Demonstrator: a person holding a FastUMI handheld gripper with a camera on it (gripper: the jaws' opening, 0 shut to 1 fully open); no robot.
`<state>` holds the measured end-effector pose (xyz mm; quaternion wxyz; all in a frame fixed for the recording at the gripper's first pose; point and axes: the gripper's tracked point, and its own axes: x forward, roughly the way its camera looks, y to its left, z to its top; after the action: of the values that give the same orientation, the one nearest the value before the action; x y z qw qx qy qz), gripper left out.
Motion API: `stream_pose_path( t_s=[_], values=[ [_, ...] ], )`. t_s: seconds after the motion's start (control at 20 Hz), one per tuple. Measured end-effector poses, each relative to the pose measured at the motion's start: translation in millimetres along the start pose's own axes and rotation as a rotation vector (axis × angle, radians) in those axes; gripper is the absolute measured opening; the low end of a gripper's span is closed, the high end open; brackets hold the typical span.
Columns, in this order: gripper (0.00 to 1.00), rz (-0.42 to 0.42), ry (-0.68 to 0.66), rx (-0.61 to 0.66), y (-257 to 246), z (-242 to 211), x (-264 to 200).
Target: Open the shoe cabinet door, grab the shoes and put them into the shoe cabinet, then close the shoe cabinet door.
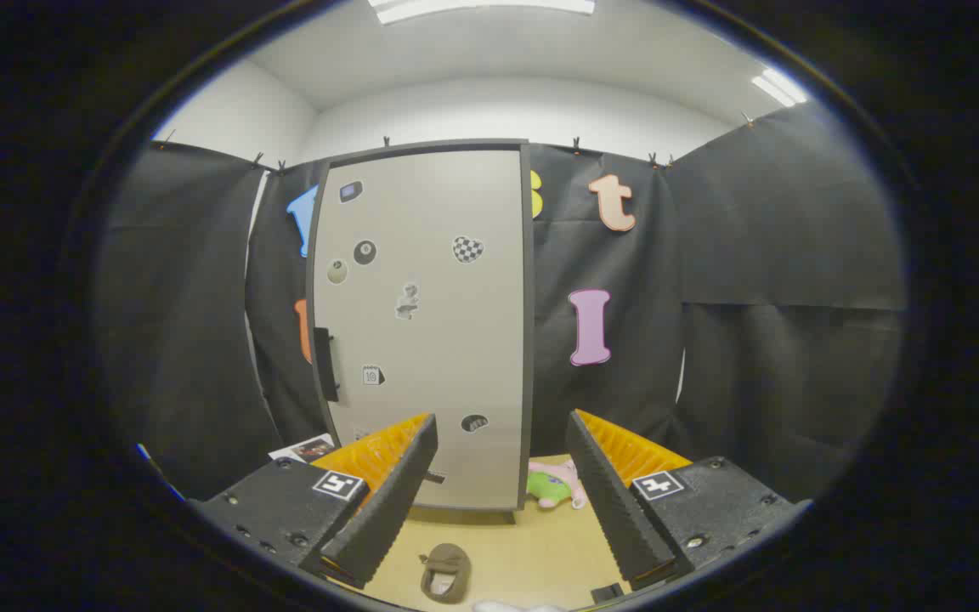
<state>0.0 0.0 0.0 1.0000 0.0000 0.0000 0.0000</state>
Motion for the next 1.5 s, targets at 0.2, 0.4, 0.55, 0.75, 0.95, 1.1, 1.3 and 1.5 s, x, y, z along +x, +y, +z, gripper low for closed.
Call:
stream_pose_path(
  t_s=[0.2, 0.4, 0.55, 0.75, 0.95, 1.1, 1.3, 1.5],
  values=[
    [1.00, -0.004, 0.000, -0.005, 0, 1, 0],
    [1.00, -0.007, 0.005, -0.006, 0, 1, 1],
    [1.00, -0.010, 0.007, -0.006, 1, 3, 3],
    [1.00, -0.006, 0.010, -0.014, 8, 2, 9],
    [1.00, 0.001, 0.019, -0.011, 22, -1, 20],
    [1.00, 0.022, 0.016, -0.004, 46, 0, 36],
    [1.00, 0.083, 0.016, -0.004, 101, -2, 69],
    [1.00, 0.157, 0.018, -0.002, 171, -9, 116]
  ],
)
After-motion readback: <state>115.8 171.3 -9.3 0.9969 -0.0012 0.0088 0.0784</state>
